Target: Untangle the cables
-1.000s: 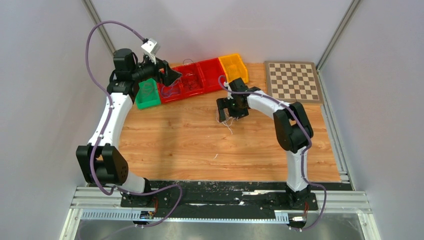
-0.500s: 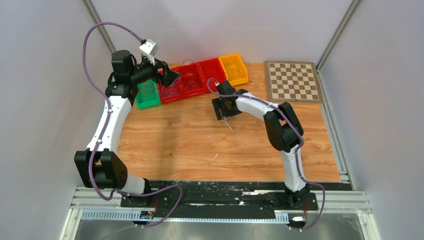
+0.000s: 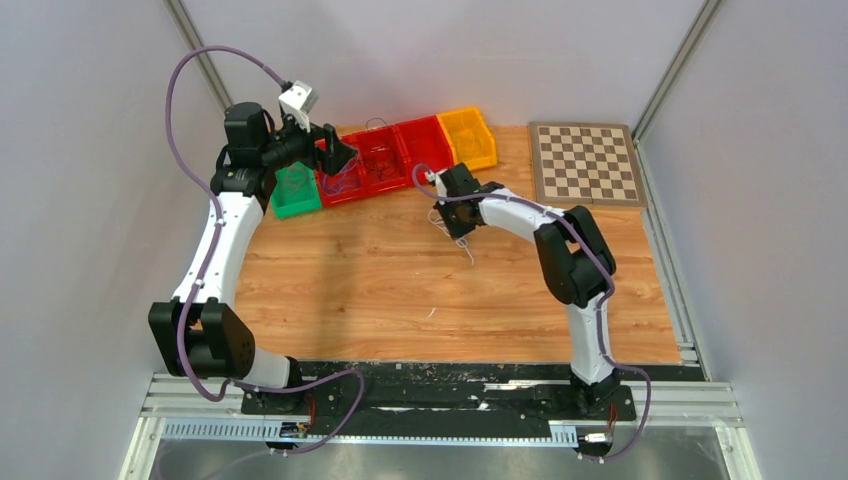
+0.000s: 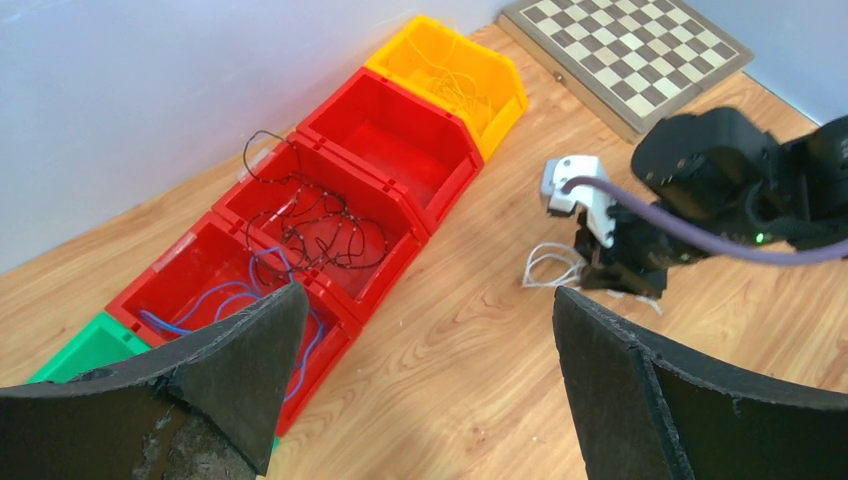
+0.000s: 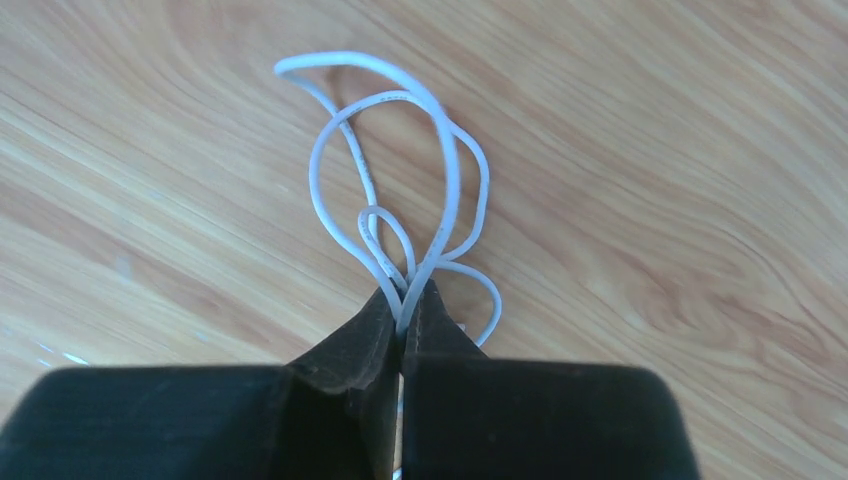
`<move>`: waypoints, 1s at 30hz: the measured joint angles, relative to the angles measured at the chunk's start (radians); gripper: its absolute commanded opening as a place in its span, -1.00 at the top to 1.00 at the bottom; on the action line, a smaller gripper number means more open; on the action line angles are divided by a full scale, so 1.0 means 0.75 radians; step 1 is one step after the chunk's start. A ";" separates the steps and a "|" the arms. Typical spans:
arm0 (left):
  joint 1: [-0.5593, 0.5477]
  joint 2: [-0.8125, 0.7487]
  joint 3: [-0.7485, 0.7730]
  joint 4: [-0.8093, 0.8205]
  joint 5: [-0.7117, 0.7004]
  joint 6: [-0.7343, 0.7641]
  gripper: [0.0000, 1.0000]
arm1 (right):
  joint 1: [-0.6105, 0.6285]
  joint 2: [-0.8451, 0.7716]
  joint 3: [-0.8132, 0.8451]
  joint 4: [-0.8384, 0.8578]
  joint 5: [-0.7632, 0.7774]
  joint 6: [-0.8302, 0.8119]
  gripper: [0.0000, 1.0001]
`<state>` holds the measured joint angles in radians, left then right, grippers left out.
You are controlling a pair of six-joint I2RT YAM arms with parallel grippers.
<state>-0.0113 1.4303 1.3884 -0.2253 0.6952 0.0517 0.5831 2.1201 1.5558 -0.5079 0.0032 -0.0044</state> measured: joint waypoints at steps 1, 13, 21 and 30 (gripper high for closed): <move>0.000 0.000 0.000 -0.006 -0.002 0.000 -1.00 | -0.020 -0.017 -0.019 -0.008 -0.014 -0.034 1.00; 0.000 -0.031 -0.050 0.011 -0.030 -0.143 -1.00 | -0.290 -0.490 -0.086 -0.106 -0.232 -0.318 1.00; 0.002 -0.086 -0.112 0.061 -0.124 -0.214 -1.00 | -0.270 -0.448 0.248 -0.044 -0.417 -0.305 1.00; 0.091 -0.066 -0.083 0.002 -0.163 -0.250 -0.80 | -0.263 -0.256 0.547 0.043 -0.508 -0.204 1.00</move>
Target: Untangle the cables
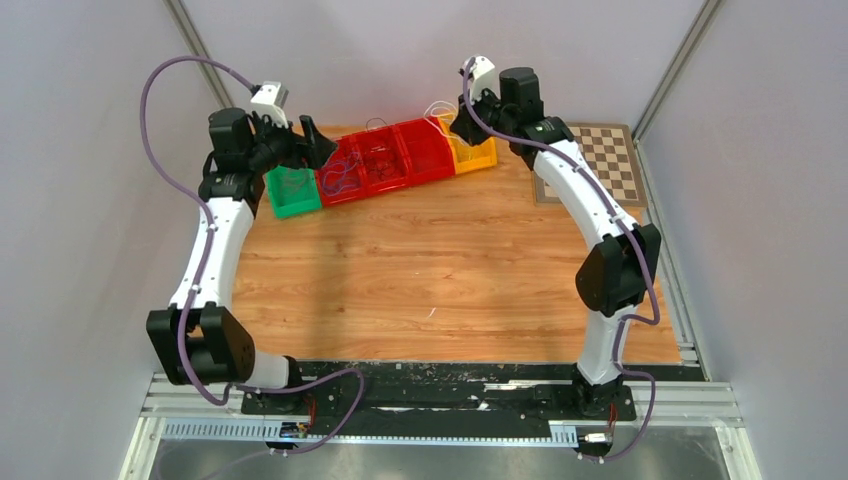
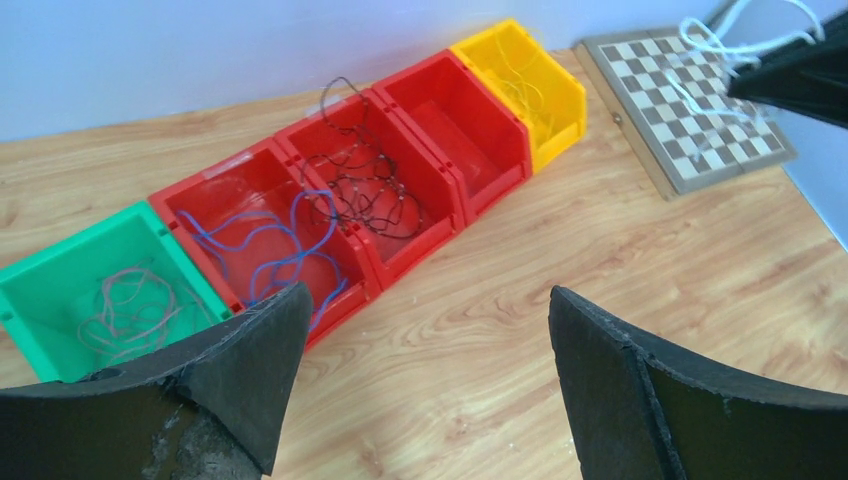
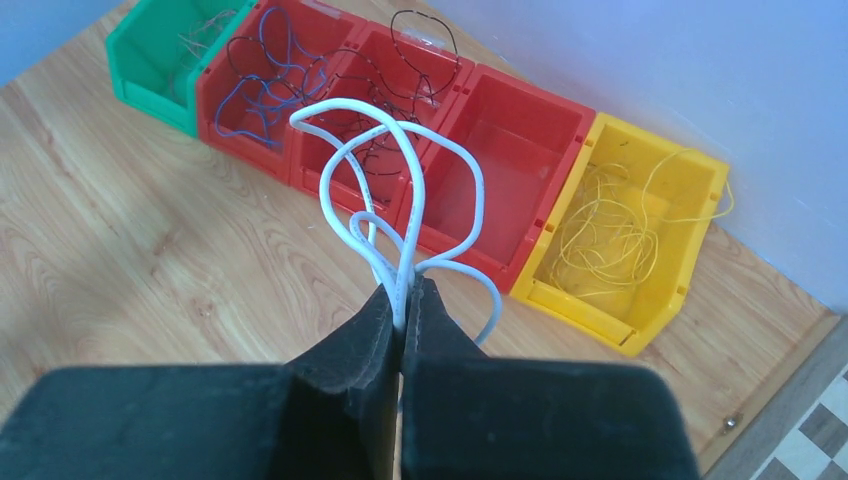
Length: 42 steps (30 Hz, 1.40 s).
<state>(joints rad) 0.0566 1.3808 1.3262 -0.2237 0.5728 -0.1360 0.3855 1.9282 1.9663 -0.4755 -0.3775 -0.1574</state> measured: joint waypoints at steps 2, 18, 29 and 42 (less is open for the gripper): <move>0.016 0.044 0.042 -0.006 -0.016 -0.028 -0.66 | 0.003 0.006 0.004 0.012 -0.005 0.019 1.00; -0.044 0.653 0.222 0.109 -0.174 -0.286 -0.51 | 0.009 -0.113 -0.243 0.038 0.065 0.003 1.00; -0.132 0.883 0.393 0.214 -0.223 -0.301 1.00 | 0.007 -0.130 -0.248 0.043 0.098 -0.025 1.00; -0.219 1.207 0.841 0.244 -0.211 -0.287 1.00 | 0.005 -0.130 -0.249 0.042 0.108 -0.027 1.00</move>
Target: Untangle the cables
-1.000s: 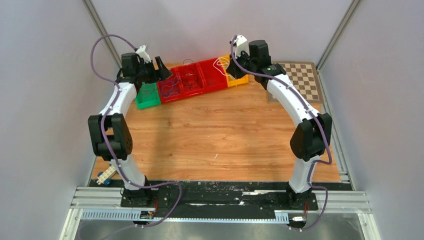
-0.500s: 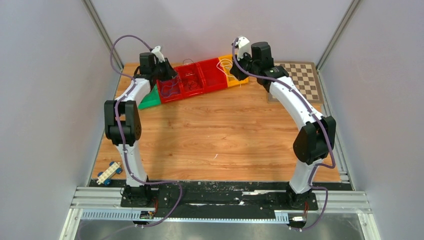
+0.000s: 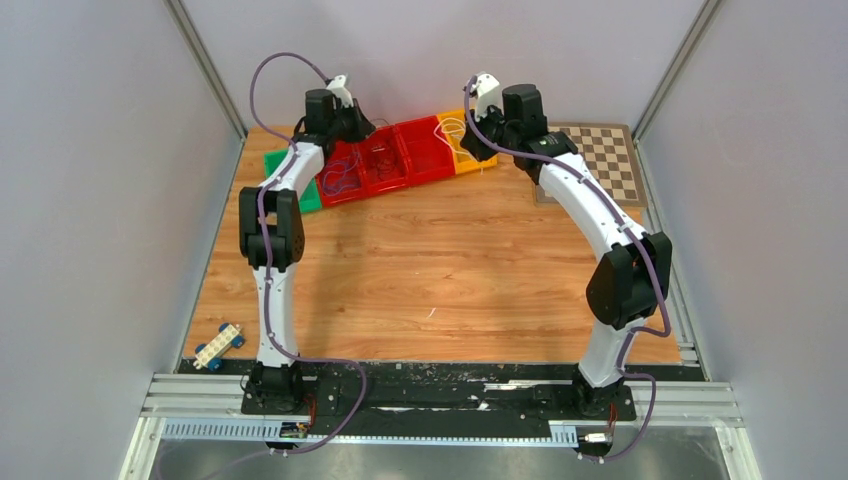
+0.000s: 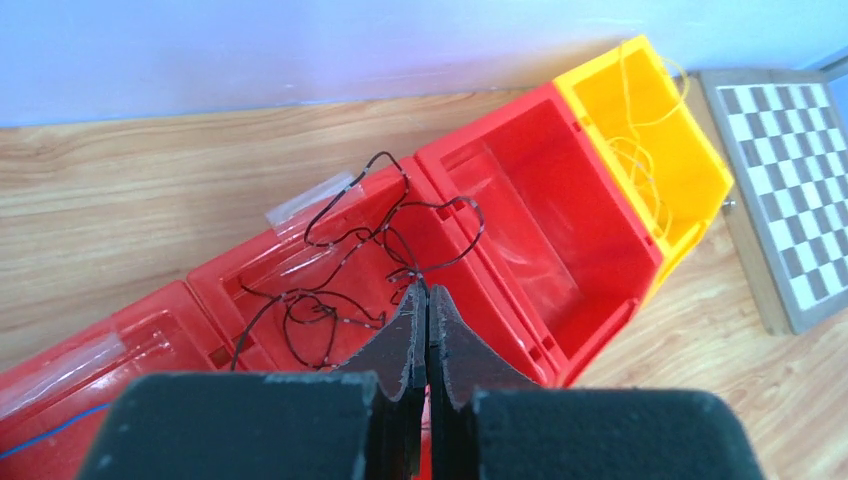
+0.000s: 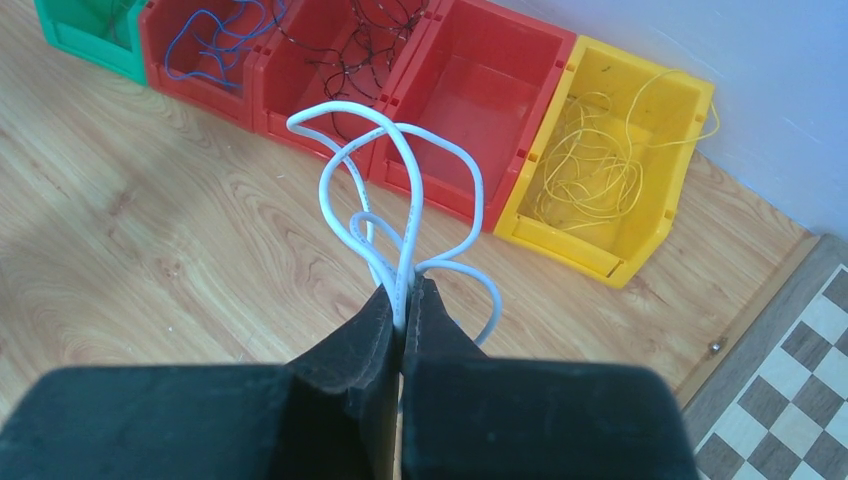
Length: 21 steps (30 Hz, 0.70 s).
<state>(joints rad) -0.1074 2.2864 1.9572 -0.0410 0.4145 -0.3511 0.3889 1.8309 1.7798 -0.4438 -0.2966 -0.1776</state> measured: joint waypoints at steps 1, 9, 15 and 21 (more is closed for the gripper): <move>-0.007 0.026 0.024 -0.010 -0.015 0.002 1.00 | -0.001 0.000 -0.002 0.001 0.001 0.000 1.00; -0.064 0.125 0.045 -0.167 -0.151 0.101 1.00 | -0.009 -0.001 -0.056 -0.001 0.016 0.000 1.00; -0.111 0.164 0.136 -0.306 -0.226 0.199 0.31 | -0.014 0.000 -0.064 0.001 0.021 -0.001 1.00; -0.127 0.134 0.170 -0.344 -0.241 0.285 -0.12 | -0.014 -0.001 -0.064 0.001 0.020 0.001 1.00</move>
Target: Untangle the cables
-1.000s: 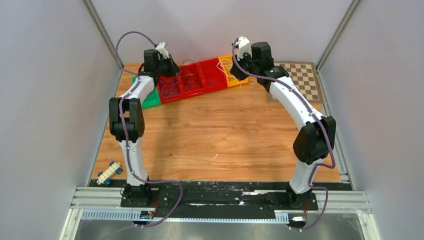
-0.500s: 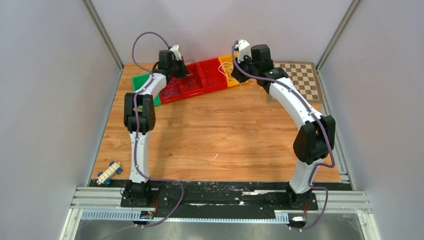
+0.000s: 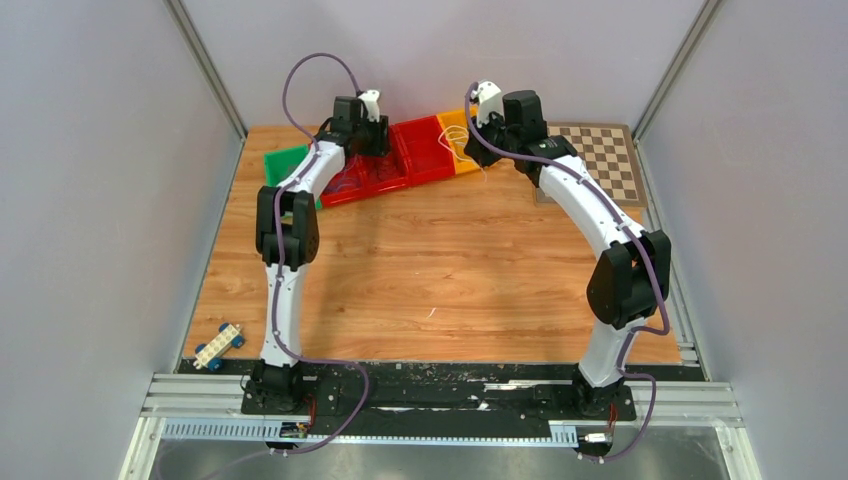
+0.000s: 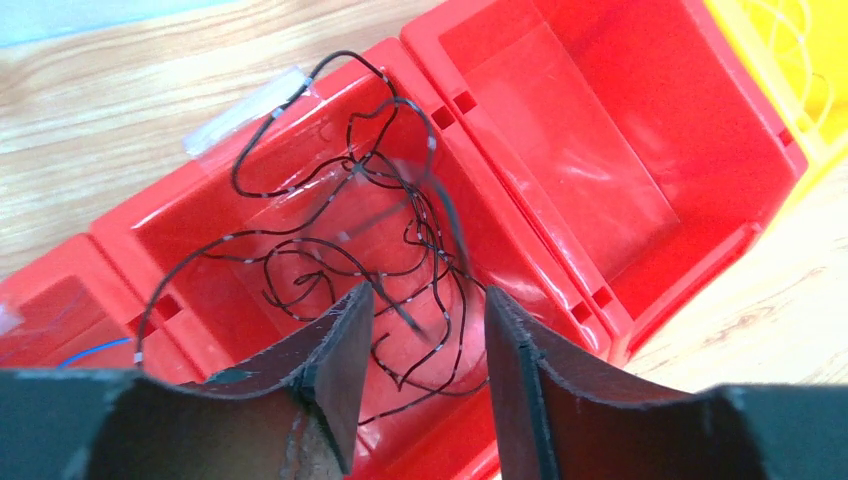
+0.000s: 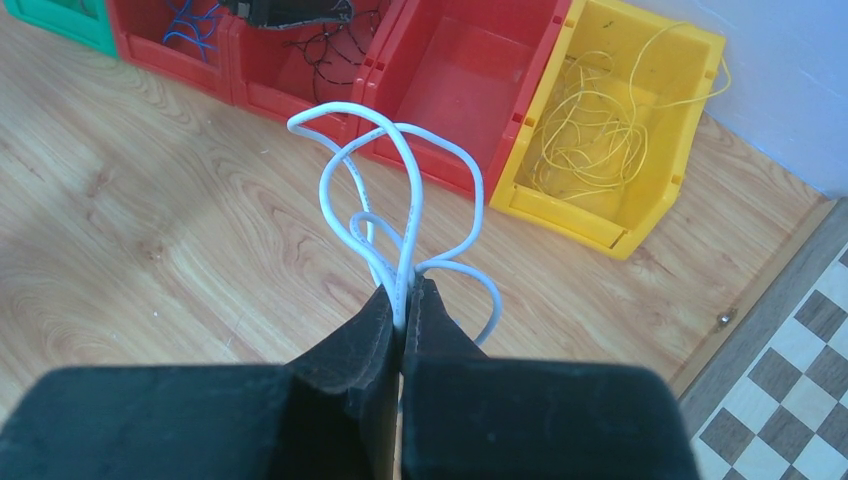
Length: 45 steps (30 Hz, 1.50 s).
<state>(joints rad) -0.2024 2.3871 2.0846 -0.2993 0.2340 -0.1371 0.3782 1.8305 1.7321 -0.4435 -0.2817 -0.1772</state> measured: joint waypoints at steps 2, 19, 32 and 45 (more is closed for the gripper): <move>0.003 -0.026 -0.001 -0.013 0.000 0.028 -0.30 | 0.000 0.000 0.000 0.000 -0.001 0.001 1.00; 0.060 -0.020 0.249 0.032 -0.002 0.139 -0.44 | 0.000 0.000 0.000 0.000 -0.007 0.011 1.00; 0.110 0.175 0.283 0.048 0.028 0.162 0.35 | 0.000 0.001 0.000 0.000 -0.007 0.015 1.00; 0.085 0.138 0.134 0.030 0.192 0.317 1.00 | -0.001 0.001 0.000 0.000 -0.007 0.014 1.00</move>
<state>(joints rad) -0.1383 2.4908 2.1849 -0.2771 0.3782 0.1009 0.3779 1.8309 1.7321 -0.4435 -0.2871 -0.1665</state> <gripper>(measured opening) 0.006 0.014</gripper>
